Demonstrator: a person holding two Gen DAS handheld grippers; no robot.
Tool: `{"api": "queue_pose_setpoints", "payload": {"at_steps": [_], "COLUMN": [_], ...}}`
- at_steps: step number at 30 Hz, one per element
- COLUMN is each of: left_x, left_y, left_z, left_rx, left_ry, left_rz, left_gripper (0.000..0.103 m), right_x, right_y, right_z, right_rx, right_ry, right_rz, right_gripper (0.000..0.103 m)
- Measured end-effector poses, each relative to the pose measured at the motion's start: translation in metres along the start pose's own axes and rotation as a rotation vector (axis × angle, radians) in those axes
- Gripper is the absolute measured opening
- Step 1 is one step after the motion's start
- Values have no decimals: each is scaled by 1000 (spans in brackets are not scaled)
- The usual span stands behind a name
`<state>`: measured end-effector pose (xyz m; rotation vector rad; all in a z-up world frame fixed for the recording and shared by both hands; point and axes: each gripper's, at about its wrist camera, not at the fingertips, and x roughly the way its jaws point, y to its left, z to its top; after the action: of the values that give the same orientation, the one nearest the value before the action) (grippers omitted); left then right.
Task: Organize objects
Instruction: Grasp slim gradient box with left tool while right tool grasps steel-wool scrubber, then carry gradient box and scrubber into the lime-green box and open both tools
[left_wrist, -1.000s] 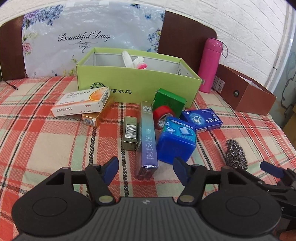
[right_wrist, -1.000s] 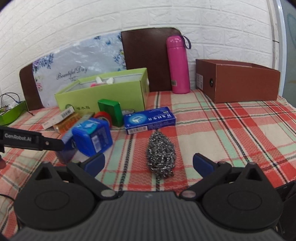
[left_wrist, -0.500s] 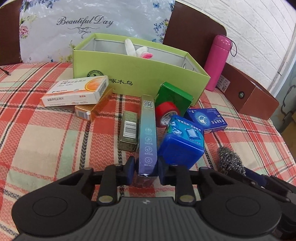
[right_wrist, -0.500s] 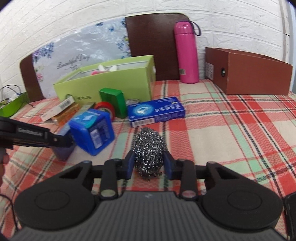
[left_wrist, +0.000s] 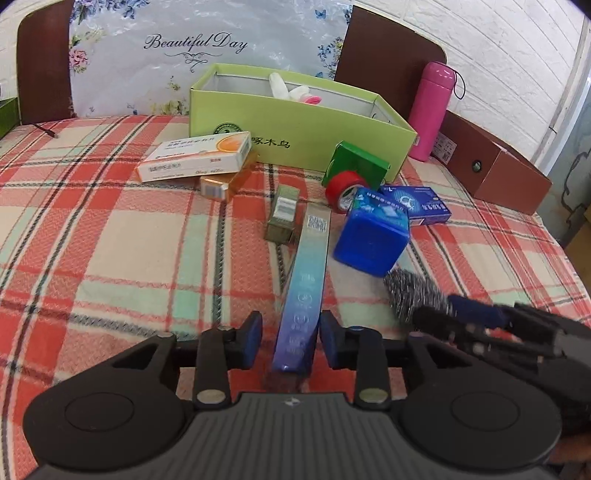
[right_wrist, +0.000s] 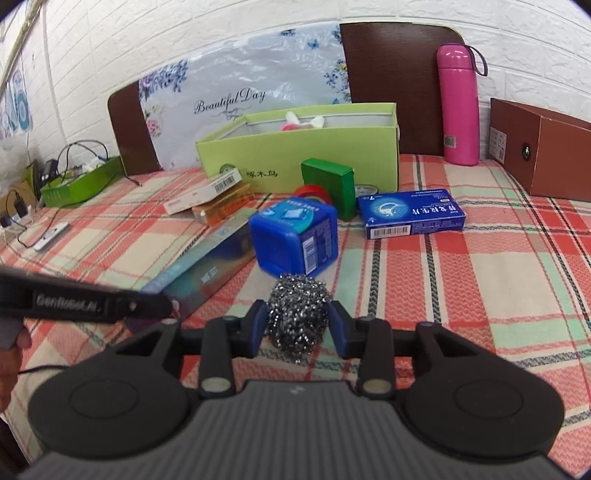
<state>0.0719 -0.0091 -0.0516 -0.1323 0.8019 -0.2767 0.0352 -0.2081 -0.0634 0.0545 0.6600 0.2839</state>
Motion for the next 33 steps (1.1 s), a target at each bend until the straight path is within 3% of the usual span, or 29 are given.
{"api": "queue_pose_setpoints", "payload": {"at_steps": [2,7,8,11,19,22,23,26,33], "left_x": [8,26,29,33,34,34,33,28,-6], "left_y": [-4,-10,-7,-1,1,1,1,3,5], "left_z": [6,15,15,15,15,13,13,14,30], "left_rx": [15,58,49,10,9,27,30,21,35], "left_ry": [-5,9,14,31,18,16,15,23,-42], "left_rz": [7,40,41,10,15,13,5,-9,-52], "left_gripper": [55,59,58,36,36,36,28,25,23], "right_x": [-1,0,2,8,16,18,17,13,-12], "right_y": [-1,-2,-1,1,1,1,1,4,10], "right_z": [-2,-1,-1,-1,-1,-3,-3,0,31], "right_rx": [-3,-8,-11,-7,3,5,4,0,-14], "right_ry": [3,15,17,27,45,61,62,65,-31], "right_rz": [-7,-5,-2,3,-3,-2,0,37,134], "right_gripper": [47,49,49,49,49,39,37,34,34]}}
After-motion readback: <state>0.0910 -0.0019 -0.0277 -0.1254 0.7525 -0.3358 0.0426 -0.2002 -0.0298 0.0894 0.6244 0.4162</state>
